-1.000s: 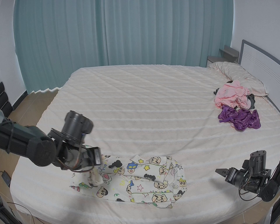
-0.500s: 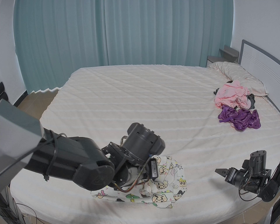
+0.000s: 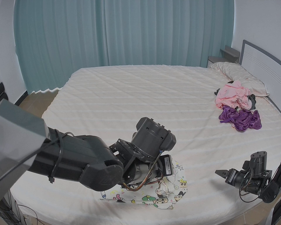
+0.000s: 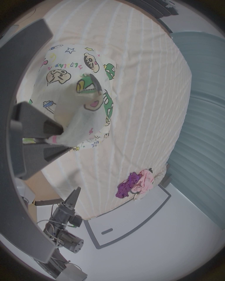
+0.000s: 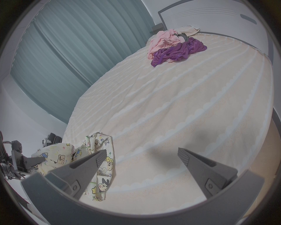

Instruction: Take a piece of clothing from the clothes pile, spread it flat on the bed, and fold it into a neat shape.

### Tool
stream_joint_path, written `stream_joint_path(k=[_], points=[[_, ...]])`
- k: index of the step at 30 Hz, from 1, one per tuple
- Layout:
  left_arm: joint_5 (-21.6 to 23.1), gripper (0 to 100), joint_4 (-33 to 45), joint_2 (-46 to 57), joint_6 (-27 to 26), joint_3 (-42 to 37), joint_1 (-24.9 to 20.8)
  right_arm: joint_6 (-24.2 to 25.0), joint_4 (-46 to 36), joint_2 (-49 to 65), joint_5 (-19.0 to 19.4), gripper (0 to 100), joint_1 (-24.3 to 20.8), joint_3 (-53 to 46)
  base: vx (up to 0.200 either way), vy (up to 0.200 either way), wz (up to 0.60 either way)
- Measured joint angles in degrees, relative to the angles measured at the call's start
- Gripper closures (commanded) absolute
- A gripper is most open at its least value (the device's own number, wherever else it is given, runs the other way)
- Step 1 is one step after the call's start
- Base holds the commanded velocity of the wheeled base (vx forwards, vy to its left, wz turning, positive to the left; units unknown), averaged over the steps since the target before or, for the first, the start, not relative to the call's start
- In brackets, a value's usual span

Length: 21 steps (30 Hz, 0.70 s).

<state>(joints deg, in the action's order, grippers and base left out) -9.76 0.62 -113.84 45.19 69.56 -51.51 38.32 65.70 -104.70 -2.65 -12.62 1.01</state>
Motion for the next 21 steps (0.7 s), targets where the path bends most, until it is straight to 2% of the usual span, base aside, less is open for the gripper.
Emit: stream_joint_path(k=[9,10,21], points=[[3.3,100,-6.3,0.1,1.6,-0.6,0.0,0.0,0.0,0.0,0.0,0,0.0,0.0,0.0,0.0,0.0],[3.5,0,-7.3,0.1,1.6,-0.9,0.0,0.0,0.0,0.0,0.0,0,0.0,0.0,0.0,0.0,0.0],[3.8,0,-9.7,0.0,3.9,-2.4,0.0,0.1,0.0,-0.2,0.0,0,0.0,0.0,0.0,0.0,0.0]])
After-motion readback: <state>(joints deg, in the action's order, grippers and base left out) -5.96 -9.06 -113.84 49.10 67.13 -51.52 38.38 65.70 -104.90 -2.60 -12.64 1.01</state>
